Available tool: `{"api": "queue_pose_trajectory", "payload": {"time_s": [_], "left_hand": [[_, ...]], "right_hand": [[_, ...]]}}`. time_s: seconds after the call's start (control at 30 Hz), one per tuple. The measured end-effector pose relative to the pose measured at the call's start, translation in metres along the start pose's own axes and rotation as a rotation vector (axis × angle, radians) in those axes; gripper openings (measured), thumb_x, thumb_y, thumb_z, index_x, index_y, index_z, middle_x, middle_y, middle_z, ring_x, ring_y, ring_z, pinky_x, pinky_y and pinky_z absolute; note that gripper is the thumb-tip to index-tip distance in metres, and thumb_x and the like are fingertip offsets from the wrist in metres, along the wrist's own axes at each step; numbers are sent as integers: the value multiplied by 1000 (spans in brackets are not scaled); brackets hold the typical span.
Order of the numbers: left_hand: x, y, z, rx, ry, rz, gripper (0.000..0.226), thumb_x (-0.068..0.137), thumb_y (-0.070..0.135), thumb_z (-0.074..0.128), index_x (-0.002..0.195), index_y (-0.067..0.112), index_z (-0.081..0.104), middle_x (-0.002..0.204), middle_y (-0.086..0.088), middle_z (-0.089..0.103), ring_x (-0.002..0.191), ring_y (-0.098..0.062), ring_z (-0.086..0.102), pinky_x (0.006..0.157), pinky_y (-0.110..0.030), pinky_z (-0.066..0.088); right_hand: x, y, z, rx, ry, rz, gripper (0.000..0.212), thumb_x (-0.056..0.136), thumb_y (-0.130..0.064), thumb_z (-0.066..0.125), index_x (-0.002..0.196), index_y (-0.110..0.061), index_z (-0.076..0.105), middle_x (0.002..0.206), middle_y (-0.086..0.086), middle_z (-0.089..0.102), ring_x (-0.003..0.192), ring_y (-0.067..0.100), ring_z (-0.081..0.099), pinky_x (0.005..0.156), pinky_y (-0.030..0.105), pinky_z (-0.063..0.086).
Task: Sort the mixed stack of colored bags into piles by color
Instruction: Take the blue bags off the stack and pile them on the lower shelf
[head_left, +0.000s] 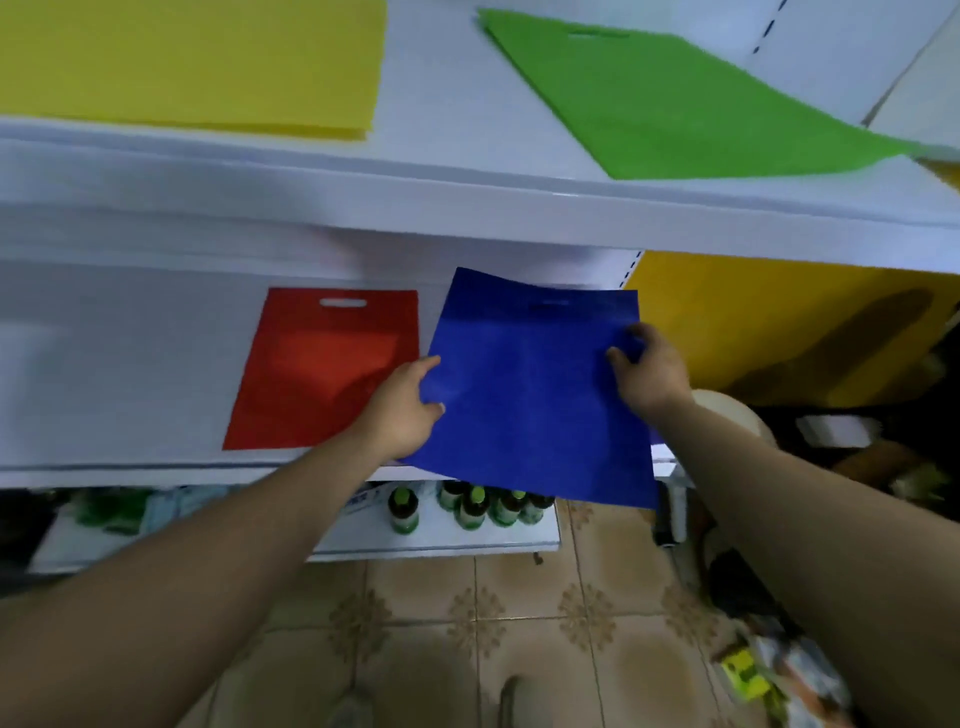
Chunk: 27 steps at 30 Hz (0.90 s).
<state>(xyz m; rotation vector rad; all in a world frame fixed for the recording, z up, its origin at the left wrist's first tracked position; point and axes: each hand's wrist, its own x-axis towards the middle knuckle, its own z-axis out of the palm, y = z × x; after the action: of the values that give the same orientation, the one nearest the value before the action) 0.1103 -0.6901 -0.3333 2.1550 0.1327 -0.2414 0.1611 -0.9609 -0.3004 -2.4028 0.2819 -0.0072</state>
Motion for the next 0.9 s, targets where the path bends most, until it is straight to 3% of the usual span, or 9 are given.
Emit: {"api": "queue_pose_trajectory", "payload": {"time_s": [0.13, 0.23, 0.37, 0.47, 0.53, 0.63, 0.73, 0.9], "left_hand": [[17, 10, 34, 40, 94, -63, 59, 94, 8, 53, 148, 13, 29, 149, -7, 34, 129, -22, 42, 91, -20, 36], [35, 15, 59, 106, 148, -69, 56, 95, 6, 51, 147, 9, 29, 151, -10, 29, 134, -26, 35, 102, -26, 31], [63, 9, 83, 115, 159, -87, 60, 93, 10, 56, 147, 9, 29, 150, -13, 28, 134, -30, 35, 108, -34, 33], [74, 1, 95, 133, 85, -144, 77, 88, 29, 65, 150, 13, 22, 155, -10, 14, 138, -28, 28, 110, -36, 31], [69, -6, 105, 244, -45, -179, 92, 81, 47, 68, 152, 22, 14, 158, -4, -4, 144, -25, 16, 112, -38, 26], [58, -14, 120, 381, -167, -151, 107, 72, 59, 71, 151, 30, 6, 158, 2, -15, 146, -24, 2, 118, -43, 17], [55, -20, 133, 472, -170, -113, 106, 72, 56, 72, 151, 31, 6, 158, 1, -14, 146, -26, -4, 118, -47, 12], [53, -23, 144, 545, -94, -22, 82, 87, 37, 65, 151, 20, 17, 160, -5, -2, 146, -25, 2, 119, -37, 9]], "right_hand": [[50, 21, 8, 17, -93, -65, 43, 100, -20, 48, 142, -17, 36, 138, 8, 48, 112, 27, 53, 78, 29, 44], [82, 39, 21, 23, -132, -99, 45, 99, -9, 46, 142, -17, 38, 135, 8, 49, 108, 28, 55, 78, 30, 49], [113, 66, 38, -4, -130, -109, 44, 97, -7, 47, 140, -15, 42, 136, 11, 48, 116, 33, 54, 94, 42, 51], [129, 81, 51, -79, -150, -125, 50, 98, -23, 52, 143, -11, 37, 143, 13, 42, 127, 33, 45, 104, 40, 41], [135, 91, 57, -223, -187, -135, 64, 95, -40, 54, 146, -8, 32, 146, 15, 38, 132, 34, 40, 108, 42, 35], [136, 105, 60, -362, -248, -109, 82, 89, -55, 56, 150, -10, 22, 150, 15, 30, 135, 35, 33, 110, 44, 32], [132, 113, 62, -322, -315, -39, 87, 87, -53, 60, 152, -17, 14, 153, 14, 22, 137, 36, 30, 108, 45, 34], [124, 122, 60, -442, -336, -107, 64, 95, -31, 52, 148, -13, 20, 146, 20, 29, 130, 40, 36, 104, 43, 37]]}}
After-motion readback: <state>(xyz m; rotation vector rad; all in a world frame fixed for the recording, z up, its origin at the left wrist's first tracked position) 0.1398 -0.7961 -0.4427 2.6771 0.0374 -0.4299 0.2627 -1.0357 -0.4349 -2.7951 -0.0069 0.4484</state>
